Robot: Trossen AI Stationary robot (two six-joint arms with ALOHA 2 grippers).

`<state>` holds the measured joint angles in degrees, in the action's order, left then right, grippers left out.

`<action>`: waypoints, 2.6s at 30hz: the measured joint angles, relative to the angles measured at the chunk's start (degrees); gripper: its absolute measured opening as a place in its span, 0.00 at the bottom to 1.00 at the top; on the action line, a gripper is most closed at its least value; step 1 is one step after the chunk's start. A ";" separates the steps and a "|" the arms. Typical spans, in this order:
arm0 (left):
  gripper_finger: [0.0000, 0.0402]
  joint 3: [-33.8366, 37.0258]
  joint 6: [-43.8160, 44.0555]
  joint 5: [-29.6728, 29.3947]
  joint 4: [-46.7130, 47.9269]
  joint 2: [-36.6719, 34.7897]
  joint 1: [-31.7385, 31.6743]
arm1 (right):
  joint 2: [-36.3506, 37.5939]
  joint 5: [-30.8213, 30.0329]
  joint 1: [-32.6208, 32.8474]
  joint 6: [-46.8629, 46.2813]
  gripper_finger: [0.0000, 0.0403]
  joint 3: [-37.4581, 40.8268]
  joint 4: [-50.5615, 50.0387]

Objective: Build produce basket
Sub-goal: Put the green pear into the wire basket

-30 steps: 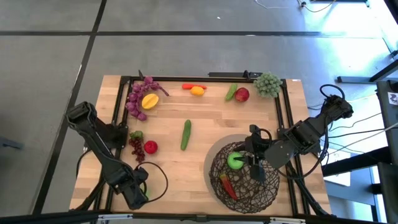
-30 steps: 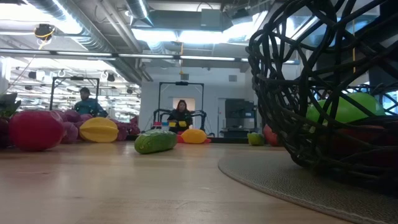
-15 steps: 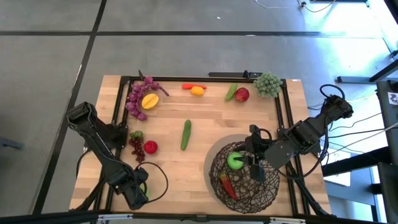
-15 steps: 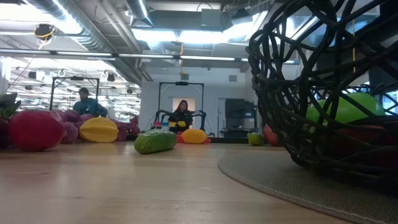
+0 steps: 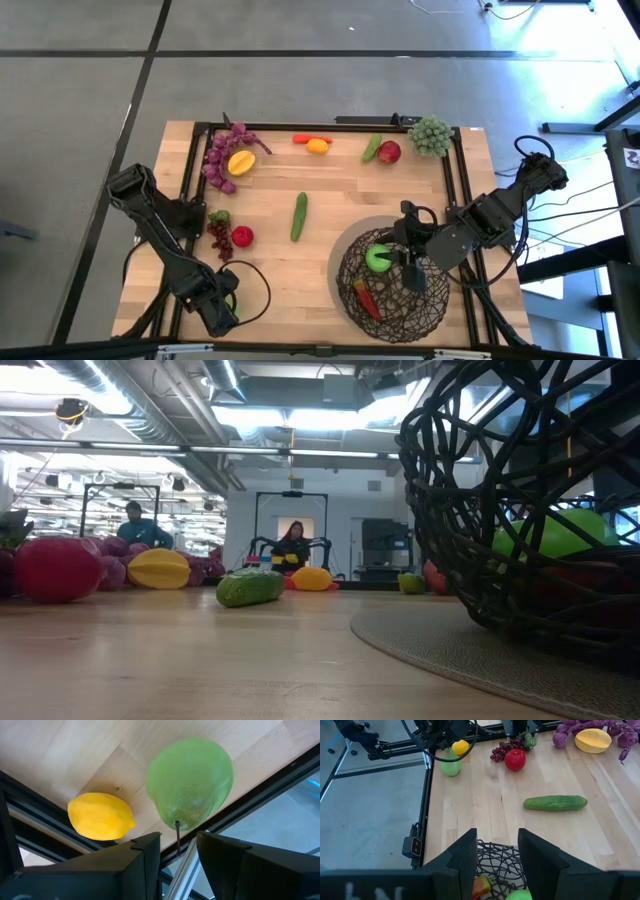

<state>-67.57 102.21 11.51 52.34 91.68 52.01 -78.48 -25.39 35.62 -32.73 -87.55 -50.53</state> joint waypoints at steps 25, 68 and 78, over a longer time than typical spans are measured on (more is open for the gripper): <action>0.00 -0.07 -4.48 0.51 -0.57 -0.12 -1.67 | 0.00 -0.02 0.00 0.21 0.34 0.00 0.03; 0.00 -28.40 -54.56 -12.22 0.88 -0.46 -32.27 | 4.37 -2.03 0.04 -2.65 0.34 0.04 -16.17; 0.00 -28.74 -64.03 -11.18 -15.43 2.49 -37.66 | 8.45 -6.55 0.04 -6.05 0.34 0.04 -22.23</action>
<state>-96.31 38.17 0.32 36.90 94.17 14.34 -70.03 -31.94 35.66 -38.79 -87.50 -72.76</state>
